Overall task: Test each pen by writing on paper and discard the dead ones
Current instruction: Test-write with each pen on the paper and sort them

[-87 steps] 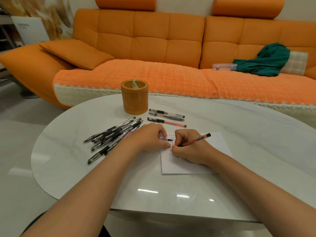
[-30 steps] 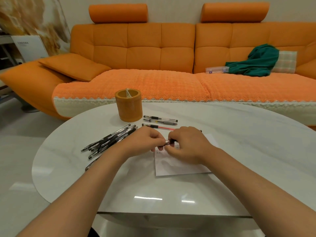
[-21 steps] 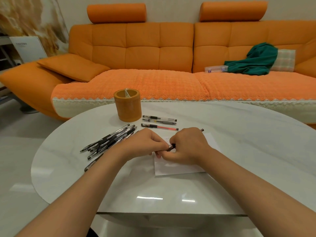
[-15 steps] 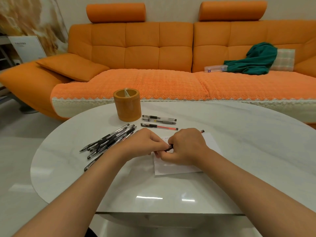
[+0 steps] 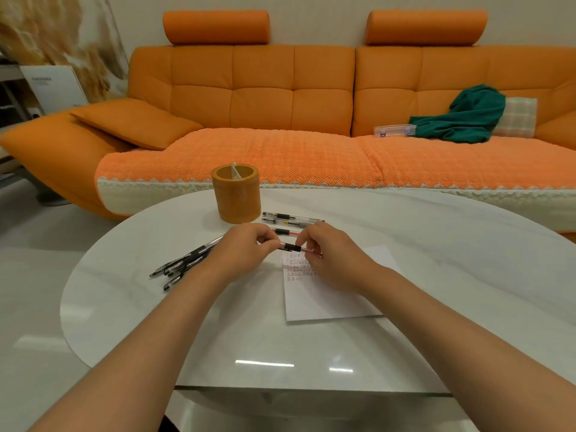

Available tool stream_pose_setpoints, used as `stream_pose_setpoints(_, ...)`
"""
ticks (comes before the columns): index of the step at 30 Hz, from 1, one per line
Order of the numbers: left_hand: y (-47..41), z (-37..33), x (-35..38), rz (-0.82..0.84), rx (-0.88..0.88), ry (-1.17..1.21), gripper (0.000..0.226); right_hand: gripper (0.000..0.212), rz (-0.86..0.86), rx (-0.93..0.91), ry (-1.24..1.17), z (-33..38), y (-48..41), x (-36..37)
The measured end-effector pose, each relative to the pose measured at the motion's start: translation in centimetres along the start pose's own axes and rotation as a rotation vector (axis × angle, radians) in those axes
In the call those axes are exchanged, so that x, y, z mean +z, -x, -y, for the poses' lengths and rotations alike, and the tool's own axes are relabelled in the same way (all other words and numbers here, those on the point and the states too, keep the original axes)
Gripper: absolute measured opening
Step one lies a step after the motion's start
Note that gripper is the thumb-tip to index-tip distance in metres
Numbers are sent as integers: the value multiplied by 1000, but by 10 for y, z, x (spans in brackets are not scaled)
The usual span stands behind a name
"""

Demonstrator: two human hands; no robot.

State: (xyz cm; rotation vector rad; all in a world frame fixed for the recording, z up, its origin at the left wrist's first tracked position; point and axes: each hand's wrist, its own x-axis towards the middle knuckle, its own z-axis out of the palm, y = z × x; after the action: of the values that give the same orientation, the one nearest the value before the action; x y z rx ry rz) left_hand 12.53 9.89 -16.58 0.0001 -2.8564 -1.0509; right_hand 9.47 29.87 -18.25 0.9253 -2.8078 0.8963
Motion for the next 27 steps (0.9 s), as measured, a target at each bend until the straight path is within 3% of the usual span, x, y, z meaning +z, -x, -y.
stream_pose_setpoints(6,1,19,-13,-33,8,-287,19,16,-91,14,190,1,-13,-2)
stream_pose_setpoints(13,16,40,-30,-34,-4,-521,18,17,-109,62,233,6,-41,11)
stream_pose_setpoints(17,22,47,-35,-26,5,-567,23,21,-26,23,401,8,-54,21)
stream_pose_setpoints(21,27,48,-36,-3,46,-589,28,24,-47,2,538,5,-62,24)
stream_pose_setpoints(27,27,46,-35,18,64,-671,26,31,-36,-15,553,13,-73,24)
